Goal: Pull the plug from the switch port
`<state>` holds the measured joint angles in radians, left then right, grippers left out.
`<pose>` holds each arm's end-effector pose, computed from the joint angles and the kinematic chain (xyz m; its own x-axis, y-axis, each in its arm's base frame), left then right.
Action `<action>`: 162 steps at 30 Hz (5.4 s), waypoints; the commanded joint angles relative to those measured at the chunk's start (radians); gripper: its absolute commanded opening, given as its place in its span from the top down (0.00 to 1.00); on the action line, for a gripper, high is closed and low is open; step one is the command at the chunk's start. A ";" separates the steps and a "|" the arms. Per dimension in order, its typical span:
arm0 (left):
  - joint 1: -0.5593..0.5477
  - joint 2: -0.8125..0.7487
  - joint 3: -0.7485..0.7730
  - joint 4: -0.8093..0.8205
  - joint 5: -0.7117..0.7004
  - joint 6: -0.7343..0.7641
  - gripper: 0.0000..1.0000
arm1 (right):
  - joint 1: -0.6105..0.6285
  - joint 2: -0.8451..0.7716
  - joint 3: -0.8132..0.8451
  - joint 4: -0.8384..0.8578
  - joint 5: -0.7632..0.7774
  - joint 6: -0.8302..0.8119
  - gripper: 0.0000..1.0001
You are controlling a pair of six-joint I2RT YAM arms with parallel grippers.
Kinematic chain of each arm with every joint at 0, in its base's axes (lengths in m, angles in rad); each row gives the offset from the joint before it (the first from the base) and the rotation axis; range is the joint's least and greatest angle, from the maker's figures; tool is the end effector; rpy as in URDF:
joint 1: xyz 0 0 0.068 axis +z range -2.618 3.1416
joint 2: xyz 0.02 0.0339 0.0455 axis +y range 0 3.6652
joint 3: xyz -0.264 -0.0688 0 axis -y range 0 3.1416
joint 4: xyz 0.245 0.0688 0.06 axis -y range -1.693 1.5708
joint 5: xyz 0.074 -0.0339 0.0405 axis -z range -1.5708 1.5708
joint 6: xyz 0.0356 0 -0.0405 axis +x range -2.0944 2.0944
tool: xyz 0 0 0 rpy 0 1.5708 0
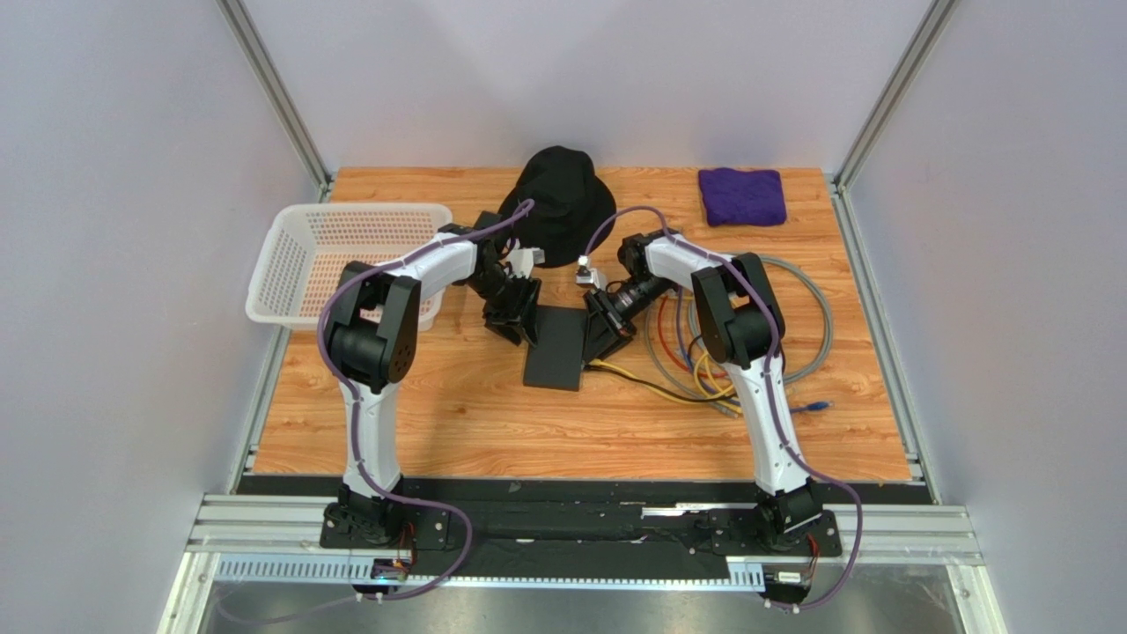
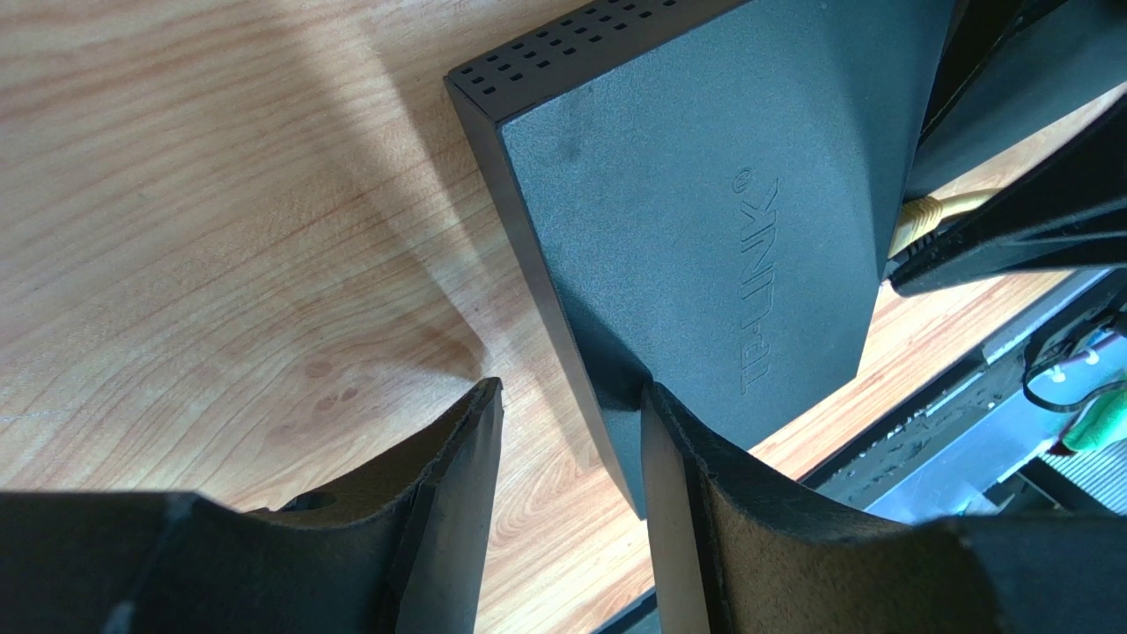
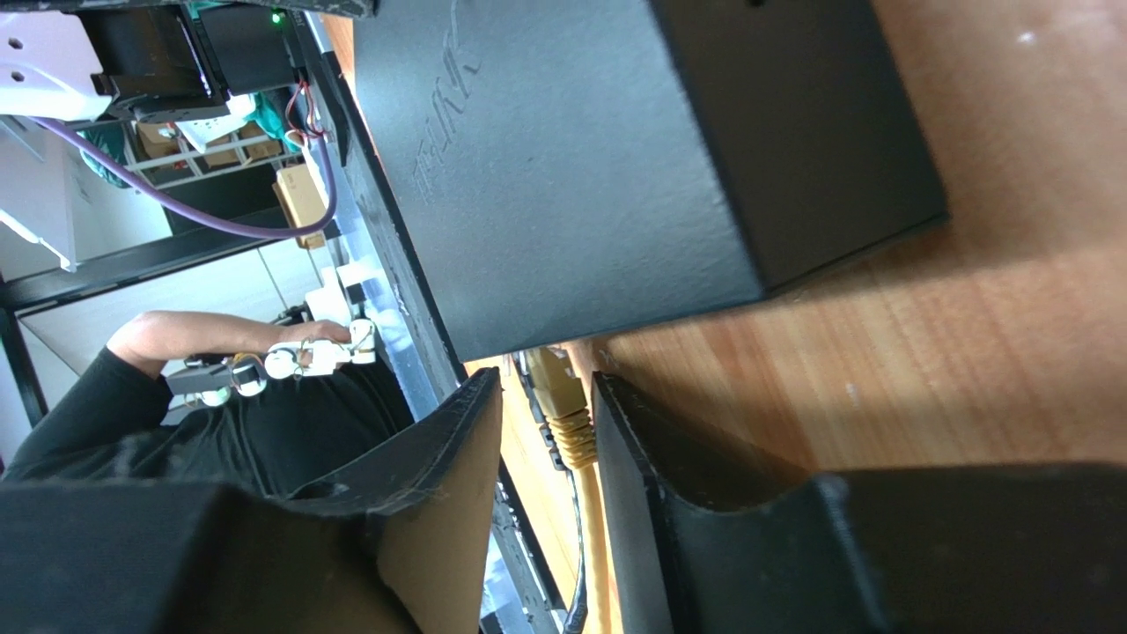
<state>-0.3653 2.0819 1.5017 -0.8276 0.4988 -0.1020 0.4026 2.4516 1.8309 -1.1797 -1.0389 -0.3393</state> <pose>0.3713 -0.1602 0.1558 -0.9562 0.2700 -0.1134 0.2904 0.8243 -0.4861 0.3899 0.1994 0.0982 -0.8387 -0.5407 -0.0647 -0.3154 0.3855 0.8671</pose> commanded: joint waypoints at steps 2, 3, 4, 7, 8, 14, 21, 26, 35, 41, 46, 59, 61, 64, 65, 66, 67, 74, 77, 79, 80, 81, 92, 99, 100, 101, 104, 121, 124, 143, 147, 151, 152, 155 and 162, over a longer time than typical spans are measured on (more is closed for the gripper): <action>-0.012 0.040 -0.024 0.005 -0.146 0.044 0.49 | 0.028 0.052 0.018 0.104 0.085 -0.013 0.64; -0.012 0.041 -0.026 0.004 -0.149 0.045 0.49 | 0.028 0.055 0.019 0.104 0.088 -0.013 0.67; -0.012 0.040 -0.028 0.002 -0.149 0.047 0.49 | 0.027 0.055 0.019 0.104 0.091 -0.012 0.68; -0.012 0.040 -0.028 0.002 -0.149 0.048 0.49 | 0.028 0.060 0.021 0.104 0.091 -0.012 0.75; -0.012 0.040 -0.028 0.002 -0.151 0.048 0.49 | 0.028 0.060 0.022 0.106 0.094 -0.010 0.76; -0.012 0.037 -0.028 0.002 -0.149 0.050 0.48 | 0.028 0.066 0.028 0.111 0.119 0.008 0.84; -0.012 0.032 -0.032 0.007 -0.148 0.055 0.48 | 0.028 0.049 0.011 0.111 0.109 0.006 0.90; -0.012 0.032 -0.034 0.008 -0.151 0.058 0.48 | 0.028 0.043 -0.001 0.095 0.109 -0.015 0.95; -0.012 0.032 -0.032 0.008 -0.147 0.061 0.48 | 0.015 0.012 -0.074 0.107 0.108 -0.009 1.00; -0.012 0.030 -0.035 0.008 -0.146 0.065 0.48 | -0.019 0.026 -0.026 0.115 0.096 0.003 1.00; -0.012 0.029 -0.035 0.007 -0.151 0.070 0.48 | -0.031 0.043 0.015 0.091 0.080 -0.014 1.00; -0.012 0.027 -0.035 0.002 -0.158 0.081 0.48 | -0.047 0.035 -0.022 0.066 0.068 -0.006 1.00; -0.012 0.026 -0.037 0.002 -0.160 0.081 0.48 | -0.057 0.044 0.011 0.060 0.073 -0.004 1.00; -0.012 0.023 -0.040 0.002 -0.161 0.082 0.48 | -0.064 0.041 -0.002 0.063 0.070 -0.001 1.00; -0.012 0.021 -0.041 0.002 -0.163 0.084 0.48 | -0.061 0.038 -0.016 0.064 0.066 -0.004 1.00; -0.012 0.023 -0.041 0.002 -0.163 0.084 0.48 | -0.061 0.034 -0.030 0.065 0.062 -0.007 1.00; -0.012 0.021 -0.040 0.001 -0.163 0.084 0.48 | -0.059 0.021 -0.065 0.065 0.059 -0.009 1.00; -0.012 0.020 -0.038 0.002 -0.161 0.085 0.48 | -0.085 -0.002 -0.094 0.046 0.062 -0.029 1.00; -0.012 0.020 -0.035 0.001 -0.161 0.088 0.48 | -0.111 0.001 -0.038 -0.016 0.066 -0.053 1.00; -0.012 0.014 -0.037 0.002 -0.163 0.090 0.48 | -0.136 -0.009 0.001 -0.043 0.063 -0.086 1.00; -0.012 0.012 -0.040 0.002 -0.163 0.090 0.48 | -0.145 -0.017 0.037 -0.063 0.063 -0.098 1.00; -0.012 0.006 -0.041 0.002 -0.164 0.091 0.48 | -0.153 -0.037 0.056 -0.075 0.071 -0.112 1.00; -0.012 -0.003 -0.037 0.001 -0.149 0.091 0.48 | -0.314 -0.048 0.436 -0.019 0.333 -0.095 1.00; -0.012 -0.026 -0.051 0.005 -0.143 0.091 0.48 | -0.331 -0.068 0.467 0.114 0.580 0.012 0.92; -0.012 -0.029 -0.055 0.007 -0.141 0.091 0.48 | -0.332 -0.072 0.469 0.121 0.582 0.019 0.88; -0.012 -0.032 -0.058 0.008 -0.138 0.093 0.47 | -0.331 -0.088 0.464 0.123 0.580 0.026 0.81; -0.012 -0.043 -0.061 0.005 -0.120 0.096 0.47 | -0.329 -0.133 0.439 0.123 0.533 0.051 0.58; -0.034 -0.195 -0.026 -0.022 0.049 0.163 0.24 | -0.194 -0.680 -0.355 0.561 0.274 0.225 0.42; -0.044 -0.217 -0.093 0.002 0.055 0.153 0.24 | -0.130 -0.591 -0.355 0.448 0.191 0.187 0.43; -0.090 -0.077 -0.080 0.019 -0.074 0.120 0.28 | 0.010 -0.341 -0.384 0.454 0.179 0.177 0.46; -0.089 -0.039 -0.071 0.007 -0.080 0.105 0.30 | 0.012 -0.273 -0.345 0.393 0.133 0.140 0.49; -0.089 -0.005 -0.052 -0.008 -0.082 0.108 0.32 | 0.010 -0.192 -0.277 0.310 0.091 0.109 0.52; -0.089 0.000 -0.051 -0.008 -0.078 0.108 0.32 | 0.012 -0.175 -0.275 0.305 0.077 0.106 0.52; -0.089 0.006 -0.047 -0.013 -0.080 0.107 0.33 | 0.012 -0.164 -0.275 0.304 0.077 0.105 0.53; -0.089 0.004 -0.054 -0.011 -0.094 0.108 0.34 | 0.013 -0.167 -0.292 0.308 0.077 0.082 0.55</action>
<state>-0.4500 2.0403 1.4528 -0.8680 0.4503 -0.0021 0.4110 2.2578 1.5459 -0.8734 -1.0088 -0.1925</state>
